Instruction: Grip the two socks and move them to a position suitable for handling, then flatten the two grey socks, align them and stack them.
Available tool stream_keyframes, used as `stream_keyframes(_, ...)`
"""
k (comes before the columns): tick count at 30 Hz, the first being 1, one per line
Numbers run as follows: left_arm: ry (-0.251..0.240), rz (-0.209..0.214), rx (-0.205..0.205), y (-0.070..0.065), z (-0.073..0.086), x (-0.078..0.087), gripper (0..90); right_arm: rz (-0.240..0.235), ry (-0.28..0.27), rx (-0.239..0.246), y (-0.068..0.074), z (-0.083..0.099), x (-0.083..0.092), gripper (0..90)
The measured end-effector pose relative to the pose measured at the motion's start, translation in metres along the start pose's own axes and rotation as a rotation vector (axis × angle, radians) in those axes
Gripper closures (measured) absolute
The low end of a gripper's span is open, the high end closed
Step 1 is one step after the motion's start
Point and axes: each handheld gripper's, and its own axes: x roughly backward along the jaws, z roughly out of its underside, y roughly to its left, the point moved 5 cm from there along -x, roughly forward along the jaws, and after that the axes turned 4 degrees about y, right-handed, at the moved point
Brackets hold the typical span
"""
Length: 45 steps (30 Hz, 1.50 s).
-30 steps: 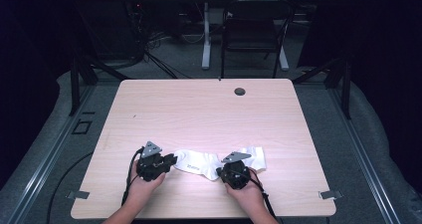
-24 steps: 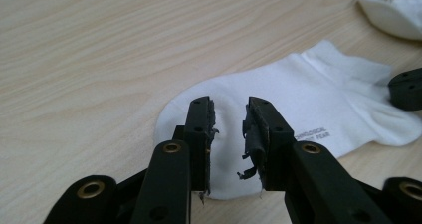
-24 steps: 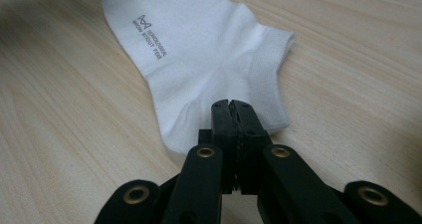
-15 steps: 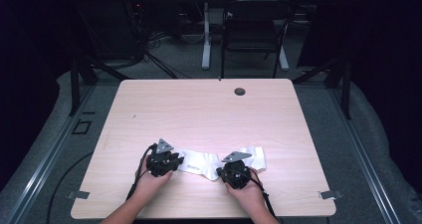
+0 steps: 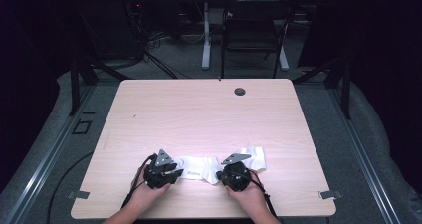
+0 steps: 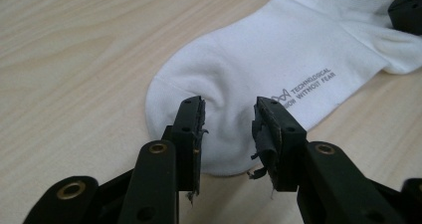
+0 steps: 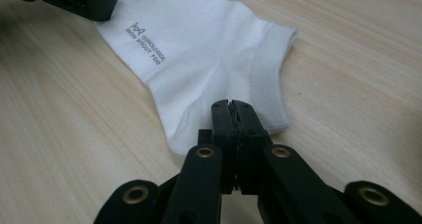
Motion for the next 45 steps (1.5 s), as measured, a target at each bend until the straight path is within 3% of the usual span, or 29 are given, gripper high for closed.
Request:
stream_keyframes(9, -0.001, 0.044, 0.017, -0.015, 0.016, 0.013, 63.3, -0.017, 0.019, 0.037, 0.01, 0.014, 0.01, 88.8)
stream_keyframes(17, -0.016, 0.078, 0.06, -0.021, 0.023, 0.018, 63.5, -0.024, 0.015, 0.016, 0.008, 0.02, 0.015, 88.7)
stream_keyframes(24, -0.031, 0.075, 0.059, -0.023, 0.024, 0.018, 63.3, -0.019, 0.009, 0.015, 0.008, 0.022, 0.016, 88.2)
stream_keyframes(31, -0.061, 0.091, 0.074, -0.02, 0.02, 0.02, 59.7, -0.039, -0.016, 0.016, 0.01, 0.019, 0.02, 79.0)
stream_keyframes(38, -0.116, 0.07, 0.074, -0.01, 0.011, 0.031, 56.3, 0.008, -0.11, 0.025, 0.004, 0.01, 0.033, 69.9)
stream_keyframes(44, -0.134, 0.025, 0.086, 0.004, 0.01, 0.034, 51.9, 0.093, -0.175, -0.004, -0.018, 0.006, 0.048, 60.9)
stream_keyframes(45, -0.132, 0.019, 0.087, 0.006, 0.01, 0.034, 51.5, 0.115, -0.192, -0.022, -0.028, 0.006, 0.051, 56.7)
